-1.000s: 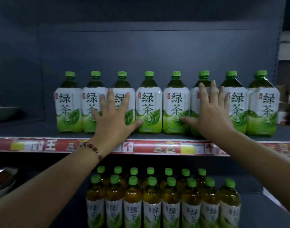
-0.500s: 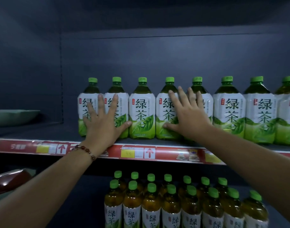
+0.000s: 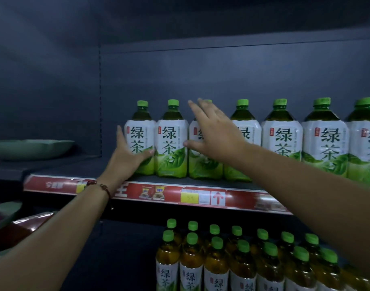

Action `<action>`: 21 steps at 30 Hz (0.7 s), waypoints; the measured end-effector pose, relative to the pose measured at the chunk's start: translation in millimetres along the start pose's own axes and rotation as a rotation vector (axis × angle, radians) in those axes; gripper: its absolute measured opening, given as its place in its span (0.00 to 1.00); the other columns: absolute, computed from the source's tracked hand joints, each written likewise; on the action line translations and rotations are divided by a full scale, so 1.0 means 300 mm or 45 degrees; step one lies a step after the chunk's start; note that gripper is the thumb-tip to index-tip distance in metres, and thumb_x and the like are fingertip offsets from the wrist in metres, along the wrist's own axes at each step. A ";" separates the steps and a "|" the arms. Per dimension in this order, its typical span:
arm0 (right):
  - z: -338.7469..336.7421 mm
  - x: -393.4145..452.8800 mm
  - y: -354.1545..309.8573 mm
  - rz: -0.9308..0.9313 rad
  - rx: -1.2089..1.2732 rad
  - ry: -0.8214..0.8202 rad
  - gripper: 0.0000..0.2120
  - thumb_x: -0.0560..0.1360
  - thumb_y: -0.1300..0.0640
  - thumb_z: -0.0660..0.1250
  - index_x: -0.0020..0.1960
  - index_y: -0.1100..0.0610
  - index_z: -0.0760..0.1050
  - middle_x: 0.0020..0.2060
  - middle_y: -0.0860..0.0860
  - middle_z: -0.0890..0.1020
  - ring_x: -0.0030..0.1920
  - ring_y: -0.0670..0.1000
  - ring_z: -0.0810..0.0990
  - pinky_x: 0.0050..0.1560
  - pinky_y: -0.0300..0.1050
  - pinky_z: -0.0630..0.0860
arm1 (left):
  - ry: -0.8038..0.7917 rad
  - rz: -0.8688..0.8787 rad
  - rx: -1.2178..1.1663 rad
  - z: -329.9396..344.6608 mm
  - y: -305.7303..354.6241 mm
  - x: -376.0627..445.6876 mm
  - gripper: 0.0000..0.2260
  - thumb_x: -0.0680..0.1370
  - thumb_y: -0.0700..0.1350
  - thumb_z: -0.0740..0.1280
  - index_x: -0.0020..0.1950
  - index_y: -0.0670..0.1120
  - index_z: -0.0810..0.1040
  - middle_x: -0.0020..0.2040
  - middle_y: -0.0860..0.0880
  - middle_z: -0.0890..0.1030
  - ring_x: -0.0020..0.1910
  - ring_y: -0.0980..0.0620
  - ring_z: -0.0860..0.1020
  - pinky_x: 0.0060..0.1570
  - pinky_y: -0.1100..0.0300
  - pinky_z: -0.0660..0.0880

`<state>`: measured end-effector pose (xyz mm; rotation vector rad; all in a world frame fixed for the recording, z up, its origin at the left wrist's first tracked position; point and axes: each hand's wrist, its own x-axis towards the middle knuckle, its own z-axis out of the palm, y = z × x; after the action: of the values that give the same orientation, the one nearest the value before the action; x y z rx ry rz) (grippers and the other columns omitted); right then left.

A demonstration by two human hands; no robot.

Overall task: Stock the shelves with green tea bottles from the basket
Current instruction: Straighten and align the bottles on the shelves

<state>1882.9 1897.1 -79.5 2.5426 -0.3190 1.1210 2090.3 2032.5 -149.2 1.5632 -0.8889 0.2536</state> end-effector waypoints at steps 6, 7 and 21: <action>0.066 0.151 -0.090 0.006 -0.030 -0.166 0.58 0.69 0.36 0.73 0.81 0.55 0.39 0.78 0.59 0.60 0.76 0.59 0.61 0.77 0.53 0.55 | 0.107 0.109 0.139 0.004 -0.003 -0.006 0.40 0.70 0.51 0.78 0.75 0.52 0.59 0.54 0.56 0.75 0.45 0.59 0.75 0.36 0.67 0.68; 0.081 0.159 -0.096 0.022 -0.052 -0.178 0.59 0.68 0.35 0.74 0.81 0.55 0.38 0.76 0.59 0.63 0.74 0.60 0.64 0.76 0.54 0.57 | 0.116 0.128 0.150 0.005 -0.007 -0.009 0.39 0.70 0.52 0.78 0.75 0.52 0.59 0.53 0.56 0.75 0.45 0.60 0.75 0.36 0.66 0.68; 0.048 0.117 -0.005 0.064 -0.023 0.185 0.48 0.72 0.39 0.71 0.81 0.55 0.50 0.76 0.56 0.62 0.75 0.57 0.63 0.74 0.51 0.58 | 0.107 0.288 0.678 0.031 0.027 -0.025 0.53 0.70 0.67 0.71 0.78 0.62 0.34 0.81 0.41 0.45 0.79 0.39 0.50 0.74 0.37 0.56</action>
<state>1916.2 1890.6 -62.7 2.4336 -0.3558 1.3079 2076.9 2027.3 -149.7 1.9187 -0.9815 0.7622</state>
